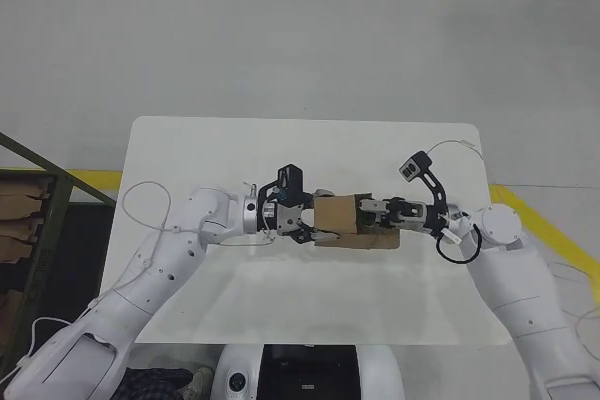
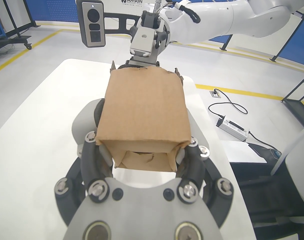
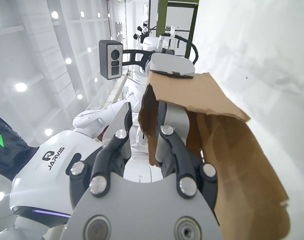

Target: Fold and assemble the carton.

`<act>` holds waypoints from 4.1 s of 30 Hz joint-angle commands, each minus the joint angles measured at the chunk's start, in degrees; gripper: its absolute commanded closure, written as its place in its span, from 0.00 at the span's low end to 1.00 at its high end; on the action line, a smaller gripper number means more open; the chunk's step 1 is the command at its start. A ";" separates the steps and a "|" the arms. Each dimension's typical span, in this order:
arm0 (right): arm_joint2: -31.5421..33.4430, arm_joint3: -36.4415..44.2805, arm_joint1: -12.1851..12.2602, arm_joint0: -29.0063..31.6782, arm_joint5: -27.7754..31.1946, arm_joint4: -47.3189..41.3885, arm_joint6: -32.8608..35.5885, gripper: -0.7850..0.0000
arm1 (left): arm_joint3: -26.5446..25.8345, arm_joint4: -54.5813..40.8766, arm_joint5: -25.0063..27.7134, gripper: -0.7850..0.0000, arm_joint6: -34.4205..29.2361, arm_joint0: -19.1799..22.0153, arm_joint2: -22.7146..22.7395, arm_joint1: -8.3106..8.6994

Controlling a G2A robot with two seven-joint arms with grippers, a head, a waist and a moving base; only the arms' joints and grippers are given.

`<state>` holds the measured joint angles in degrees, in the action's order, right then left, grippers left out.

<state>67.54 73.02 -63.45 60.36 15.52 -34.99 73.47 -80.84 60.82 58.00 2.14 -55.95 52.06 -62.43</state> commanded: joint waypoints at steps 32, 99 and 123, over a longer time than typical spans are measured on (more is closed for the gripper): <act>-0.18 5.69 0.86 2.75 -1.47 7.51 -5.15 1.00 | -1.55 1.06 -0.75 0.40 0.18 -0.68 1.00 0.01; 15.52 10.00 5.73 12.09 -4.97 12.94 -10.51 1.00 | -4.43 8.12 -2.63 0.52 8.05 -4.96 4.11 -0.49; 5.61 1.11 3.98 6.22 -4.55 7.94 -4.60 1.00 | -3.87 11.55 -1.91 0.53 12.44 -5.14 3.87 -0.76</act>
<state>73.05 73.89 -59.50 66.56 10.81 -26.73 68.50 -84.96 72.40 55.97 14.77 -61.25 56.26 -63.10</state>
